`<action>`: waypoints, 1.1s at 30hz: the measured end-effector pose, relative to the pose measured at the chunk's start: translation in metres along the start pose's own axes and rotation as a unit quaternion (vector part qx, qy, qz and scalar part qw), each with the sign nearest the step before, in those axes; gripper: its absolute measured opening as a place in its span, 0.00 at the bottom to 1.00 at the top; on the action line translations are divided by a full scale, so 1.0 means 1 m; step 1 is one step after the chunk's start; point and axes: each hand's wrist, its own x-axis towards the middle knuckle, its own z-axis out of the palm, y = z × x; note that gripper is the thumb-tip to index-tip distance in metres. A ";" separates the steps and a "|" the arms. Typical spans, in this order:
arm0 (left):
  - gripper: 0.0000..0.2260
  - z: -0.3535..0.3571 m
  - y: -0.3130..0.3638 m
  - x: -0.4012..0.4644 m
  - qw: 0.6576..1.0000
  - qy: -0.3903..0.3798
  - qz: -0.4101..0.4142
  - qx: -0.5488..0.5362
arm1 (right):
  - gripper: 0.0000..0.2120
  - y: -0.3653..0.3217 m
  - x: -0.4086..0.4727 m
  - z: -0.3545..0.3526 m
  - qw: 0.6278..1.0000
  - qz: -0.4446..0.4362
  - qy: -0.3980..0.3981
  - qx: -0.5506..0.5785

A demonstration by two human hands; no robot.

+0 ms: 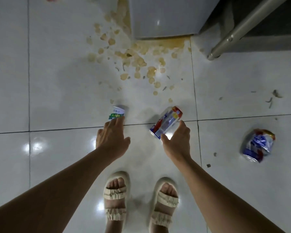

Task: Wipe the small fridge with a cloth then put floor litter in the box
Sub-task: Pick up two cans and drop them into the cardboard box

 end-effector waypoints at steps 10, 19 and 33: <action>0.32 0.090 -0.067 0.073 0.998 0.039 -0.019 0.037 | 0.47 0.046 0.092 0.100 0.992 0.092 0.063 0.060; 0.36 0.099 -0.081 0.098 0.996 0.067 -0.064 -0.006 | 0.43 0.039 0.099 0.133 0.990 0.067 0.091 0.089; 0.27 0.123 -0.081 0.127 0.981 0.048 -0.182 -0.047 | 0.43 0.012 0.065 0.148 0.994 -0.090 0.066 0.017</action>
